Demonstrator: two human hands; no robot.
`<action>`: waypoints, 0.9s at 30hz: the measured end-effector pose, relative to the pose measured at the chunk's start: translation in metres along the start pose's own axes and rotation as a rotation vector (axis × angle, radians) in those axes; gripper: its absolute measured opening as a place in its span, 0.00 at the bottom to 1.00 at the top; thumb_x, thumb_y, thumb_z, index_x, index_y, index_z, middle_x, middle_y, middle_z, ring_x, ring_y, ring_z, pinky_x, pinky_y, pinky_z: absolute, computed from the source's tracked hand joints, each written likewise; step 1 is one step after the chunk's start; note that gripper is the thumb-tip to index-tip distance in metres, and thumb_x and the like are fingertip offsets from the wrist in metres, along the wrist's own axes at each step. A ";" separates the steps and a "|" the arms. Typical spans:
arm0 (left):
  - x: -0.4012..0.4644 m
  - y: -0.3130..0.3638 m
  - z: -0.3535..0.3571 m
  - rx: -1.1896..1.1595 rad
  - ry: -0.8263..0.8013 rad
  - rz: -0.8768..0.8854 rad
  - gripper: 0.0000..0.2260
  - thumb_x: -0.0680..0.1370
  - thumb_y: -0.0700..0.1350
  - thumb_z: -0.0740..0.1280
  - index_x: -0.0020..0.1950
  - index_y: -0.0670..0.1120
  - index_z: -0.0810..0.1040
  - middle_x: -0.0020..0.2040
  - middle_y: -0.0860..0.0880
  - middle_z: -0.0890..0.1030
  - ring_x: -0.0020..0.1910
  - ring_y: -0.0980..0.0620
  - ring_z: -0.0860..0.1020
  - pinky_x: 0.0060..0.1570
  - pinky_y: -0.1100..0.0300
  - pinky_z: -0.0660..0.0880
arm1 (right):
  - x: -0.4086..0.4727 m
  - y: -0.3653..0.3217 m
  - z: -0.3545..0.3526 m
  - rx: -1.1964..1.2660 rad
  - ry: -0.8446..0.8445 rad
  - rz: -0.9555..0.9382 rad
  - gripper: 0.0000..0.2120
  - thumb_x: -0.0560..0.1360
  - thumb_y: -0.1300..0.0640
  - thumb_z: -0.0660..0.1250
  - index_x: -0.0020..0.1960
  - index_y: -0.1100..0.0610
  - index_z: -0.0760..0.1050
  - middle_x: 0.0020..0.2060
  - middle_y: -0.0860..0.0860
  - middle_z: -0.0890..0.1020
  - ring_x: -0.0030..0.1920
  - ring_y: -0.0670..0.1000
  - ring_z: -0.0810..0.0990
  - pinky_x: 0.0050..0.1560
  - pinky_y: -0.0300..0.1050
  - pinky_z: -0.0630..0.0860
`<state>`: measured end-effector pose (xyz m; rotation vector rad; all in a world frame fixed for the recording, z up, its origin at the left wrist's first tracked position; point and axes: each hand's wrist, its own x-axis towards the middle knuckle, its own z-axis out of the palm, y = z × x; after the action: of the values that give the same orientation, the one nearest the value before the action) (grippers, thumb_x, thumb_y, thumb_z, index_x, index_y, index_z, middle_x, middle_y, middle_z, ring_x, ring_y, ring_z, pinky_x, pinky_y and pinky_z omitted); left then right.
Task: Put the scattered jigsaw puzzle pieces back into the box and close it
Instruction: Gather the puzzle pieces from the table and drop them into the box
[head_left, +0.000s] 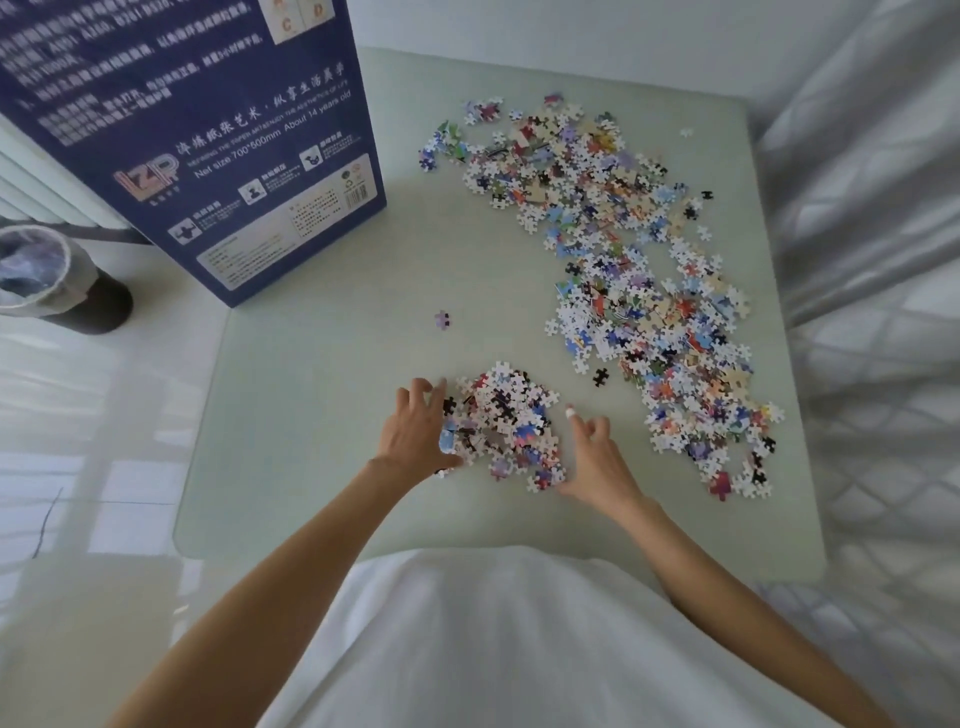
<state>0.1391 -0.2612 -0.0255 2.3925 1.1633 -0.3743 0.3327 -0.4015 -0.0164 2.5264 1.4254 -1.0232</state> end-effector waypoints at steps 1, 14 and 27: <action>-0.001 0.002 0.001 -0.023 -0.008 0.003 0.45 0.66 0.56 0.75 0.74 0.45 0.55 0.67 0.44 0.61 0.62 0.46 0.66 0.58 0.57 0.73 | 0.004 -0.005 0.004 -0.001 0.009 -0.008 0.47 0.65 0.61 0.76 0.73 0.53 0.50 0.59 0.58 0.62 0.46 0.50 0.74 0.49 0.43 0.77; 0.019 0.025 0.000 -0.248 -0.036 -0.086 0.45 0.65 0.59 0.75 0.74 0.46 0.56 0.65 0.45 0.63 0.63 0.46 0.67 0.58 0.54 0.71 | 0.058 -0.058 -0.012 -0.023 0.134 -0.208 0.23 0.70 0.65 0.70 0.62 0.60 0.65 0.57 0.55 0.69 0.48 0.49 0.71 0.46 0.36 0.68; 0.023 0.028 0.005 -0.282 0.060 -0.127 0.30 0.70 0.54 0.72 0.66 0.47 0.65 0.61 0.47 0.70 0.60 0.47 0.68 0.53 0.56 0.70 | 0.087 -0.064 -0.039 -0.358 -0.011 -0.534 0.43 0.64 0.53 0.77 0.72 0.52 0.58 0.70 0.50 0.61 0.69 0.53 0.59 0.66 0.50 0.63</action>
<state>0.1755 -0.2635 -0.0319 2.1062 1.3054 -0.1657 0.3327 -0.2866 -0.0201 1.9307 2.1199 -0.7345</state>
